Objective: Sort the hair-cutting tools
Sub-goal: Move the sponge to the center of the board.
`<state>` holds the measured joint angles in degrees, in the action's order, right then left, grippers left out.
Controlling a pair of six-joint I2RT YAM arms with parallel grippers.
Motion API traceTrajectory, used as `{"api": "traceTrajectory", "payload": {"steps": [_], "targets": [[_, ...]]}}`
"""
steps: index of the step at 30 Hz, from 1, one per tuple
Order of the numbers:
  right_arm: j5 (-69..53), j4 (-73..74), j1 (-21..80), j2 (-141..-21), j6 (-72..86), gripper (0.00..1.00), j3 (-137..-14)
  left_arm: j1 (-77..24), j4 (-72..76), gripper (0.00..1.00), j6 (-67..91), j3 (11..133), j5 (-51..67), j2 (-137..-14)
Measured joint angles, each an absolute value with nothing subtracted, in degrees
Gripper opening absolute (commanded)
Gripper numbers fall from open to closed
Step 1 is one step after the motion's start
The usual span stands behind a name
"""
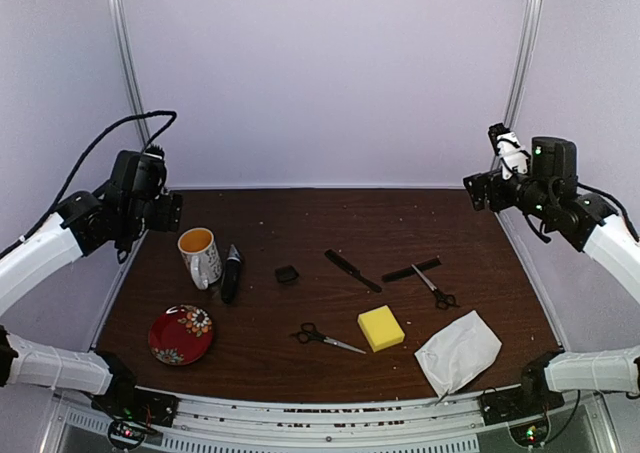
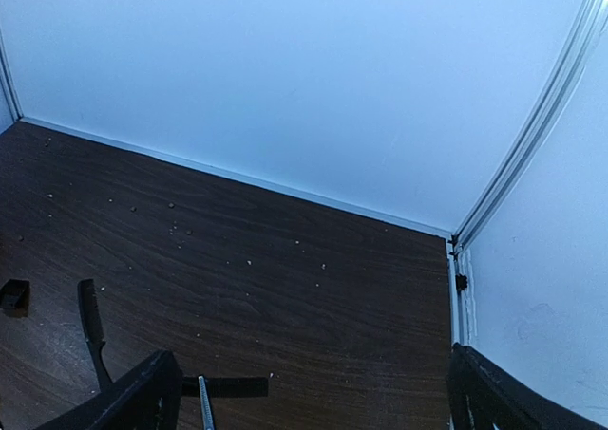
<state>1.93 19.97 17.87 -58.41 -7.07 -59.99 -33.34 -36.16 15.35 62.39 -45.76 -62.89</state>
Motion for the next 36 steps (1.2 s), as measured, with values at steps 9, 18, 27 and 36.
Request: {"api": "traceTrajectory", "payload": {"steps": [9, 18, 27, 36], "targets": [[-4.84, 17.76, 13.08, -58.39, -12.01, 0.9, -52.16, -24.71, -23.77, 0.78, 8.95, 49.19, -35.24, -54.85], [-12.53, 25.63, 19.49, -55.94, -28.67, 0.78, -46.28, -21.47, -14.13, 0.66, 3.05, 44.34, -21.26, -52.6], [-9.96, 30.72, 41.32, -56.51, -44.84, 0.83, -35.77, -25.34, -11.6, 0.67, -1.8, 46.19, -10.26, -59.33], [-5.67, 28.49, 57.21, -69.43, -53.15, 0.85, -36.71, -28.1, -11.57, 0.69, -5.37, 47.79, -6.94, -62.72]]}}
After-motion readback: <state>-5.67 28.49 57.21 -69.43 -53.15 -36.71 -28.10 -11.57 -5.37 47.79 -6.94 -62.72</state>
